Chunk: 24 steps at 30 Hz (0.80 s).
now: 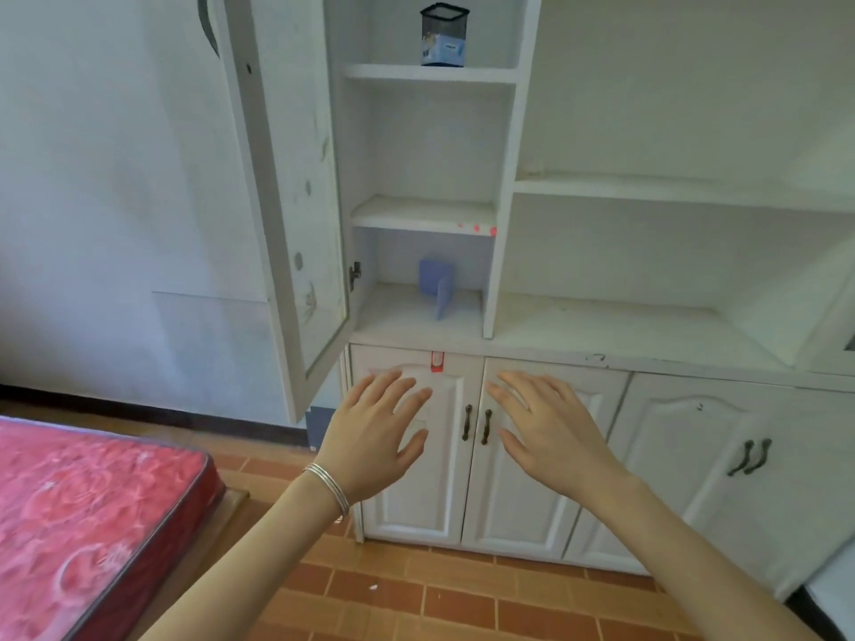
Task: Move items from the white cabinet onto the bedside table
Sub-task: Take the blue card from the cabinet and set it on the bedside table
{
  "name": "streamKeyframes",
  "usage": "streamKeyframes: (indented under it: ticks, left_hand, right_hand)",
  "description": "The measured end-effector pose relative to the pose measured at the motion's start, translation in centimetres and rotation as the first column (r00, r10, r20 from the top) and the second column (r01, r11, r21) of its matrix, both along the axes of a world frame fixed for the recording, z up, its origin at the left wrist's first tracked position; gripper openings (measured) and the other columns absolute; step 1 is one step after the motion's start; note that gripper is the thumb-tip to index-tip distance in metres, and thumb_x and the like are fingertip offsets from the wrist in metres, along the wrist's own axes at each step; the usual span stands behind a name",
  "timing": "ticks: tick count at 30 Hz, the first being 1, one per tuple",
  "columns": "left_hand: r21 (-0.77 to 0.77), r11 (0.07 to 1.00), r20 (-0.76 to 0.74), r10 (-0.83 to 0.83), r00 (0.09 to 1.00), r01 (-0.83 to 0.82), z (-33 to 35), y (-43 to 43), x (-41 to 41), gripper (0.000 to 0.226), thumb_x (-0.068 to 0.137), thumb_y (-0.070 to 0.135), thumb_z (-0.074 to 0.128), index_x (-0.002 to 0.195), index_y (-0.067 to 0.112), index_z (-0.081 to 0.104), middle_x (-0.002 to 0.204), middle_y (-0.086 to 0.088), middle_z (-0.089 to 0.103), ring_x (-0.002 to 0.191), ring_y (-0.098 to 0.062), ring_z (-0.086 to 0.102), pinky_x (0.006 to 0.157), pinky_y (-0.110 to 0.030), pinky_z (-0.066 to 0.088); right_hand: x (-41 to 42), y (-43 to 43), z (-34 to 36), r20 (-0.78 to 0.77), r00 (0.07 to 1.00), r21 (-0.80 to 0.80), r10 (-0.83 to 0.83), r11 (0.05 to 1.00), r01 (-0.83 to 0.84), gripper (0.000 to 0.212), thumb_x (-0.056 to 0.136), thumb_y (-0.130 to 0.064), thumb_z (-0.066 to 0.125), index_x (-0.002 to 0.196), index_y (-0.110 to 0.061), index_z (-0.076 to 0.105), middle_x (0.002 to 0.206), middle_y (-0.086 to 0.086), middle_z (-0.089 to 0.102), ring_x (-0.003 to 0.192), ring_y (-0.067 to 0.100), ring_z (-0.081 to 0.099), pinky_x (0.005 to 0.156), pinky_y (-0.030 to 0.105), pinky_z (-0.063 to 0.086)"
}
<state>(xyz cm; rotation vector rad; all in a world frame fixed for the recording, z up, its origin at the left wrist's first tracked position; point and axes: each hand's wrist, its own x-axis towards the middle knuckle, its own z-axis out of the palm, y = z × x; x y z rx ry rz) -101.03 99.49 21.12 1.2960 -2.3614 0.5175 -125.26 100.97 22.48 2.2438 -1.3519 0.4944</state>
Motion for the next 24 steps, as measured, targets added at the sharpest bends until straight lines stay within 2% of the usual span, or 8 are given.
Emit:
streamKeyframes:
  ticks: [8,16,24]
  left_hand:
    - [0.031,0.999,-0.031,0.026,0.999,-0.025,-2.7,-11.9,-2.7,0.049,0.086,0.045,0.039,0.118,0.018,0.063,0.117,-0.005,0.065,0.115,-0.027,0.058,0.097,-0.046,0.043]
    - [0.045,0.992,-0.044,0.118,0.992,-0.116,-1.9,-24.4,-5.3,0.049,0.085,0.047,0.037,0.118,0.021,0.063,0.117,-0.003,0.065,0.113,-0.024,0.059,0.096,-0.044,0.044]
    - [0.187,0.967,0.014,0.172,0.985,-0.172,-7.4,-34.5,-4.7,0.052,0.084,0.047,0.038,0.120,0.020,0.063,0.120,-0.005,0.064,0.114,-0.026,0.058,0.095,-0.046,0.046]
  right_hand:
    - [-3.2,-12.4,-3.1,-0.016,0.999,0.025,0.033,0.999,-0.033,0.057,0.068,-0.023,0.076,0.121,-0.012,0.058,0.122,0.008,0.059,0.110,0.025,0.056,0.092,0.043,0.047]
    - [-5.6,-27.5,-0.8,-0.058,0.991,-0.047,0.121,0.991,-0.124,0.059,0.058,-0.022,0.082,0.112,-0.009,0.063,0.113,0.009,0.063,0.101,0.026,0.060,0.085,0.038,0.050]
    - [-4.7,-38.9,-4.8,-0.103,0.970,0.023,0.219,0.976,-0.218,0.061,0.051,-0.017,0.085,0.108,-0.009,0.067,0.110,0.009,0.065,0.099,0.025,0.061,0.084,0.033,0.049]
